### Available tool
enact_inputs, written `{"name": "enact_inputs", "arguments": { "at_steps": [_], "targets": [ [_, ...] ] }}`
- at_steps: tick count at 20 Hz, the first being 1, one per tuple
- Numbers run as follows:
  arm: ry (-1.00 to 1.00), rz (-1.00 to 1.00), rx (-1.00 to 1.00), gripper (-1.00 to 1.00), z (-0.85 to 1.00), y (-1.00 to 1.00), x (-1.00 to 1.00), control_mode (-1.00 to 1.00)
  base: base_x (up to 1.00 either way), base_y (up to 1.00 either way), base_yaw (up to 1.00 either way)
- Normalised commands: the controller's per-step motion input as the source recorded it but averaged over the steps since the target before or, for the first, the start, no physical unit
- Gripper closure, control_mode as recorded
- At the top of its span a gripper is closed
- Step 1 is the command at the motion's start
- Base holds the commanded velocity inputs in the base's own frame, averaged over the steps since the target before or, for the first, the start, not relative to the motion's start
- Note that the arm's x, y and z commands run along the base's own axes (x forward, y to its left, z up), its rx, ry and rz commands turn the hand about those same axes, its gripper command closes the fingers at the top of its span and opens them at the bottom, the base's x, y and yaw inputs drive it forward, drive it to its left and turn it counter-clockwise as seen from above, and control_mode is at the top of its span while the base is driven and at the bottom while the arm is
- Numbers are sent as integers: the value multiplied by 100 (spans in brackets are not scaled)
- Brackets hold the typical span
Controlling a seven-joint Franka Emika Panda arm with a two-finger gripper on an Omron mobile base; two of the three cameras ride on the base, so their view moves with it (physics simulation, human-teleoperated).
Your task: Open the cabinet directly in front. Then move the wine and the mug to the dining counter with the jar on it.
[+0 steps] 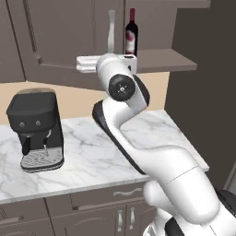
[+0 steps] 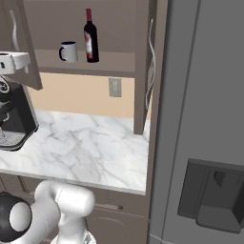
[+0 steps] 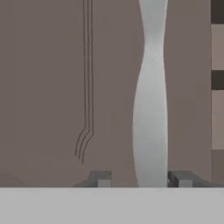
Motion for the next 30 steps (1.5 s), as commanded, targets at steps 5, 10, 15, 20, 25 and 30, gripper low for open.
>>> {"name": "enact_inputs", "arguments": {
  "at_steps": [5, 10, 15, 20, 25, 30],
  "targets": [
    [-7, -9, -15, 100, 10, 100, -100, -100, 0, 0, 0],
    [-2, -16, -13, 100, 1, 100, -98, -100, 0, 0, 0],
    [2, -14, -3, -100, -3, 98, -69, -100, 0, 0, 0],
    [0, -1, 1, -100, 0, 8, -17, -100, 0, 0, 0],
    [0, 5, 0, -100, -24, -26, -93, -100, 0, 0, 0],
    [4, 26, 4, -100, -12, -81, -41, -100, 0, 0, 0]
  ]
}}
